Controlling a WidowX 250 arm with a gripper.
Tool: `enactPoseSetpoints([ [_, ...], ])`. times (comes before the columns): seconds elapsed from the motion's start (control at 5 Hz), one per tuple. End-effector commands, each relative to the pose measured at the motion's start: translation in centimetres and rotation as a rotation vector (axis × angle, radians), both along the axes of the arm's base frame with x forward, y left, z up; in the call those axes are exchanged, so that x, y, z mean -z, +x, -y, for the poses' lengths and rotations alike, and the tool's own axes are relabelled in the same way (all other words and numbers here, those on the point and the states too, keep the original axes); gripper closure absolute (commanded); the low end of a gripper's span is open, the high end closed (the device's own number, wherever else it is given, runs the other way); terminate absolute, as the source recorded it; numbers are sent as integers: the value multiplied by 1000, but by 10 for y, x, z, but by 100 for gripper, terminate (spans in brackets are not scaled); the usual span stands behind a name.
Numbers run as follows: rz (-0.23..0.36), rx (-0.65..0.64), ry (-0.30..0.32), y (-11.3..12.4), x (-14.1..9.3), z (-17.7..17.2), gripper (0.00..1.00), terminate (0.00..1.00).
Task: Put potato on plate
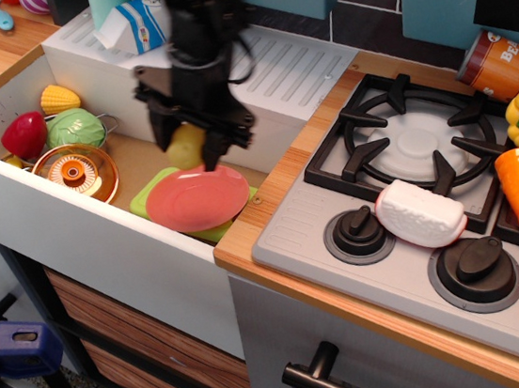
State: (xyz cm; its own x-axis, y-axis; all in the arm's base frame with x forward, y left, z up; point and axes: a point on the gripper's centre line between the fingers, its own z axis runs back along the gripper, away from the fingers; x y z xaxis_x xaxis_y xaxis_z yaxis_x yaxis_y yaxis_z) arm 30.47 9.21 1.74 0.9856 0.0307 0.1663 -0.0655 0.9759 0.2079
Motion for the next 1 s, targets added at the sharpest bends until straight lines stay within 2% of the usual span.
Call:
enactPoseSetpoints([
  [0.0, 66, 23, -7, 8, -5, 0, 100, 0],
  [0.4, 101, 43, -42, 8, -7, 2, 100, 0],
  [0.6, 94, 50, -47, 8, -7, 2, 0, 0],
  [0.8, 94, 50, -47, 8, -7, 2, 0, 100],
])
